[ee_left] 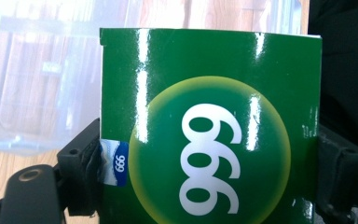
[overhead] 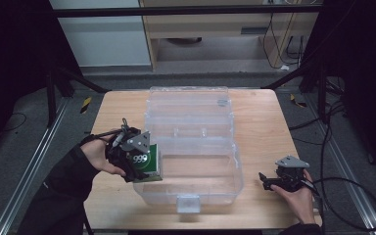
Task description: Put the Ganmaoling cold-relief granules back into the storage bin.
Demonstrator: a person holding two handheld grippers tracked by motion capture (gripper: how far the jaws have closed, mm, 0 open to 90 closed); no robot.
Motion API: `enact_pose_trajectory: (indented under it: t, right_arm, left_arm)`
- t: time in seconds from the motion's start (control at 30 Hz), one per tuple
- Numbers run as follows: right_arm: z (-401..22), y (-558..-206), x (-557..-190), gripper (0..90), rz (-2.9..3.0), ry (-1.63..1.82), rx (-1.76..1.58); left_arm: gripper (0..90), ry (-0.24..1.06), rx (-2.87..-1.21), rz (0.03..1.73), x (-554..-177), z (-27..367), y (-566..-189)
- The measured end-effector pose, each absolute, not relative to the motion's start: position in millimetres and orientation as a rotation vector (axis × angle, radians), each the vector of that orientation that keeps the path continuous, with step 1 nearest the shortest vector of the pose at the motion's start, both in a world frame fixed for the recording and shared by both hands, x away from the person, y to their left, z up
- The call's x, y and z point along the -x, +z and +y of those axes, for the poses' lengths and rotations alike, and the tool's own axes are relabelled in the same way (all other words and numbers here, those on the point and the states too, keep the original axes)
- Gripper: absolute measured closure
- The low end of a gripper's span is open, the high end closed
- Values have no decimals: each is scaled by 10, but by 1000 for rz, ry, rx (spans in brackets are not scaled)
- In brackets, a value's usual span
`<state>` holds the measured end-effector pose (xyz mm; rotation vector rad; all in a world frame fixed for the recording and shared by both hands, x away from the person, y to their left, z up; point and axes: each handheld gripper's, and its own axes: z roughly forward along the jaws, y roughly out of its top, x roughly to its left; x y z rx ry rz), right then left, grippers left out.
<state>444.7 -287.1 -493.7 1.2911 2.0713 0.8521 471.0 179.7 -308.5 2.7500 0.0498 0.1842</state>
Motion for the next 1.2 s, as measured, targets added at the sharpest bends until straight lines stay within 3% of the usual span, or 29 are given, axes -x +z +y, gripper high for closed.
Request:
enact_pose_trajectory:
  t: [1.2]
  right_arm:
    - [-2858, -4961, -4450, 22, 2086, 842, -1292]
  left_arm:
    - [149, 107, -2796, 25, -4812, 1623, -3639]
